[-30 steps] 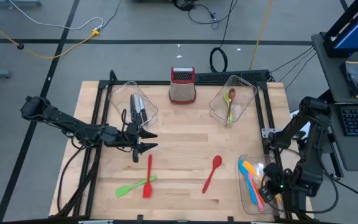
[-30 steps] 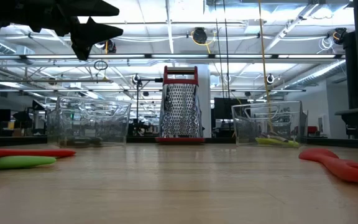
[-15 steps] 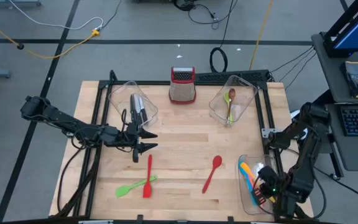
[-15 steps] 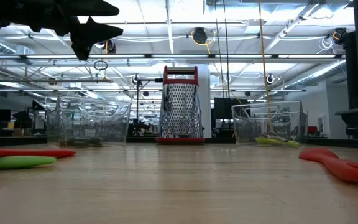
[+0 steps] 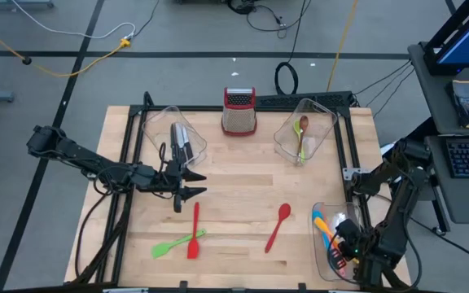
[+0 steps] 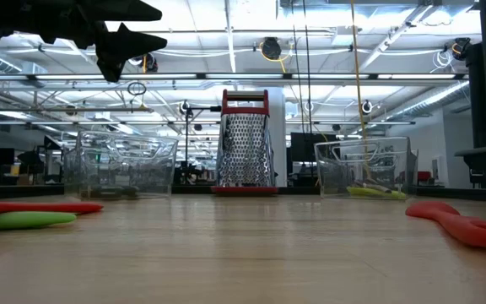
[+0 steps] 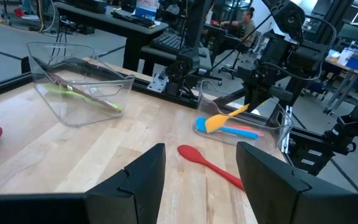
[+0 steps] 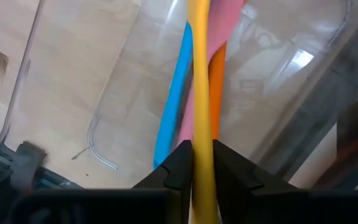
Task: Pick & Place Kitchen Items
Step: Put the yellow spatula into the bottom right transparent bin, then put the red spatula into the bottom right transparent bin
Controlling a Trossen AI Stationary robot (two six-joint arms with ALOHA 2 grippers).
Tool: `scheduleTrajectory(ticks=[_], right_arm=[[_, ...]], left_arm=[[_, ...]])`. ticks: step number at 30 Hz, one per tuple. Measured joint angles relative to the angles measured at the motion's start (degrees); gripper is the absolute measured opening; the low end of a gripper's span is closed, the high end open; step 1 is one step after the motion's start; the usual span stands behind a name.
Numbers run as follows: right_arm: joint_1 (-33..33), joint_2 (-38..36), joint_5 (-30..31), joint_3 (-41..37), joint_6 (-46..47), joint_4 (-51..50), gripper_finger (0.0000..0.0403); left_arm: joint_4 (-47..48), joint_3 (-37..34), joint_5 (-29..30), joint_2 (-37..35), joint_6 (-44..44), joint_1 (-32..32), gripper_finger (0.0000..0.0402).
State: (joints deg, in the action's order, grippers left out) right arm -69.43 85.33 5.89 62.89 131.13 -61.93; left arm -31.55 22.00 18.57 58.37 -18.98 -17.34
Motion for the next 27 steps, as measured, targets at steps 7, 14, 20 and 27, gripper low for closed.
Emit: scheduleTrajectory(ticks=[7,14,20,27], right_arm=[[-0.02,0.01,0.01,0.0,0.15,0.2,0.0066],[-0.02,-0.01,-0.02,0.0,-1.36,0.17,0.0074],[-0.02,-2.7,-0.01,0.0,-4.31,0.18,0.0049],[-1.05,-9.23,4.53,0.0,-7.54,0.33,0.0006]], left_arm=[[0.0,0.0,-0.23,0.0,0.0,0.0,0.0203],[0.0,0.0,-0.24,0.0,-0.26,-0.02,0.0203],[0.0,0.0,-0.52,0.0,-0.26,-0.17,0.0203],[0.0,0.0,-5.41,0.0,-0.29,-1.18,0.0203]])
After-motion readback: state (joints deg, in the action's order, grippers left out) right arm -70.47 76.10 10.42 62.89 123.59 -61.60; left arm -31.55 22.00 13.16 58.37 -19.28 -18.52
